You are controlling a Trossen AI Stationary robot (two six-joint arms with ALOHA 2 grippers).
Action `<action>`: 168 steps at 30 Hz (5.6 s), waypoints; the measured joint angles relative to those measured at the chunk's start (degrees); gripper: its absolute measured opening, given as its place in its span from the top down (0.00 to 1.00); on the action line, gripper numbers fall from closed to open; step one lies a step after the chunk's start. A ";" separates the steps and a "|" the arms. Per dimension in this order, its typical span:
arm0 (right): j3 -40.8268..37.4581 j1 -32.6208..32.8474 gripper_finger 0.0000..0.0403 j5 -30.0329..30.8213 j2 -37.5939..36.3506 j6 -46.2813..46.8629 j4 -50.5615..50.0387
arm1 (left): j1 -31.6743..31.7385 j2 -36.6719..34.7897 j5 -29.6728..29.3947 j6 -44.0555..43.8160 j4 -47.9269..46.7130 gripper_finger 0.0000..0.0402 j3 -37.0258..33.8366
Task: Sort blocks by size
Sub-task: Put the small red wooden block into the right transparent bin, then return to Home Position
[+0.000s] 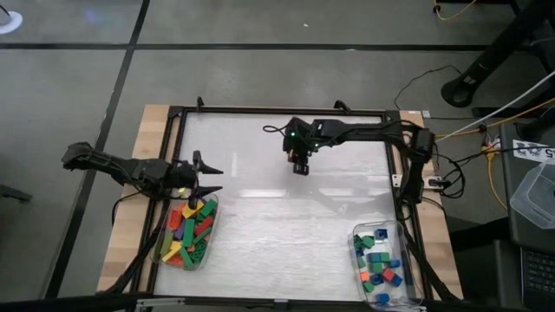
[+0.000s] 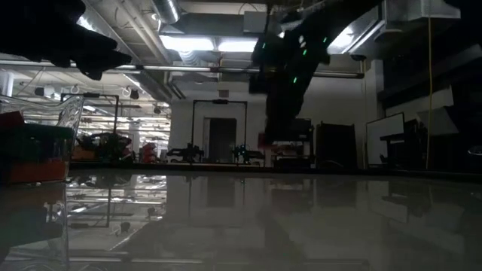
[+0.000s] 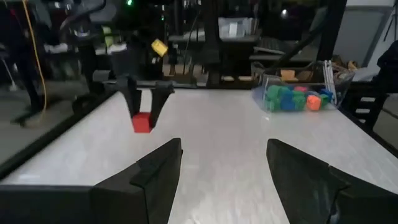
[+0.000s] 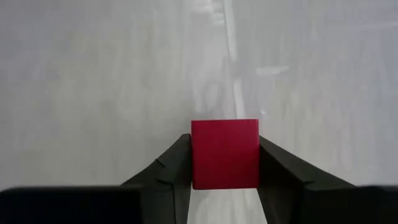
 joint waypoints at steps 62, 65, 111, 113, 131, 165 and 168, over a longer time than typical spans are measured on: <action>-23.58 89.24 0.53 17.14 -38.61 81.38 -21.84 | 7.30 -15.38 -1.44 14.48 -4.32 0.44 -6.10; -23.79 89.18 0.53 17.15 -38.61 80.65 -22.14 | 7.30 -15.39 -1.44 14.20 -4.35 0.44 -6.10; -60.08 24.13 0.53 -3.86 -100.20 13.76 29.10 | 7.30 -15.39 -1.51 14.48 -4.41 0.44 -6.10; -64.84 24.25 0.53 -3.68 -102.33 14.57 36.45 | 7.30 -15.39 -1.51 14.62 -4.42 0.44 -6.10; -76.89 24.26 0.53 16.60 -107.24 3.31 35.24 | 7.28 -15.37 -1.51 14.28 -4.28 0.44 -6.12; -77.00 24.29 0.53 15.74 -107.27 3.36 35.32 | 7.30 -15.39 -1.53 14.15 -4.19 0.44 -6.12; -77.02 24.28 0.53 15.73 -107.27 3.36 35.32 | 7.30 -15.39 -1.52 14.15 -4.19 0.44 -6.12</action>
